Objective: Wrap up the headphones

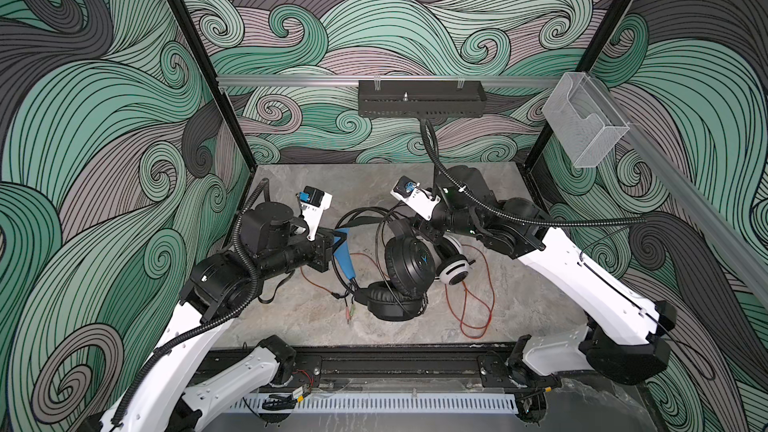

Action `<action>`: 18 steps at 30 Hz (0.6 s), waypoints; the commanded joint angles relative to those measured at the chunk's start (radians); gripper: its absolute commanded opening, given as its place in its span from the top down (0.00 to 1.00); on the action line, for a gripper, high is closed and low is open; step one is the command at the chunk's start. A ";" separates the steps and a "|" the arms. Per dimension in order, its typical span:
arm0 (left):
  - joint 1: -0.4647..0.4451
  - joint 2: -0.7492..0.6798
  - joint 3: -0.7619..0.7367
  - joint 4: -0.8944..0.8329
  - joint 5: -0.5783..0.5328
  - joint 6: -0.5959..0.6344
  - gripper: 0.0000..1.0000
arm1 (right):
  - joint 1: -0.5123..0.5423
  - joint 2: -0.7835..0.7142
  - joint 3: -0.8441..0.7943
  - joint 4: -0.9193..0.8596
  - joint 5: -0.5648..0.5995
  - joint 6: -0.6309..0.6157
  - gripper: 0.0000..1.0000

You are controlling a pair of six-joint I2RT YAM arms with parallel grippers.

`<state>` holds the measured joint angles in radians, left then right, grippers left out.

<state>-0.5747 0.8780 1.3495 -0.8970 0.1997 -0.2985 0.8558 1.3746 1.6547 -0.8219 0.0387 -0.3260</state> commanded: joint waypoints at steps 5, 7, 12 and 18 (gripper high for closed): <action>-0.007 0.035 0.124 0.030 0.044 -0.042 1.00 | -0.075 -0.165 -0.243 0.301 -0.216 0.116 0.32; -0.007 0.045 0.139 0.031 0.052 -0.052 1.00 | -0.084 -0.192 -0.297 0.359 -0.253 0.136 0.31; -0.007 0.064 0.168 0.060 0.076 -0.081 1.00 | -0.095 -0.238 -0.396 0.457 -0.318 0.185 0.26; -0.007 0.078 0.188 0.129 0.106 -0.141 1.00 | -0.111 -0.295 -0.539 0.660 -0.367 0.253 0.24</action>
<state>-0.5747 0.9558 1.4769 -0.8745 0.2459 -0.3622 0.7574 1.1042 1.1507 -0.3054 -0.2745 -0.1318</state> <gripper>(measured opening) 0.057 0.755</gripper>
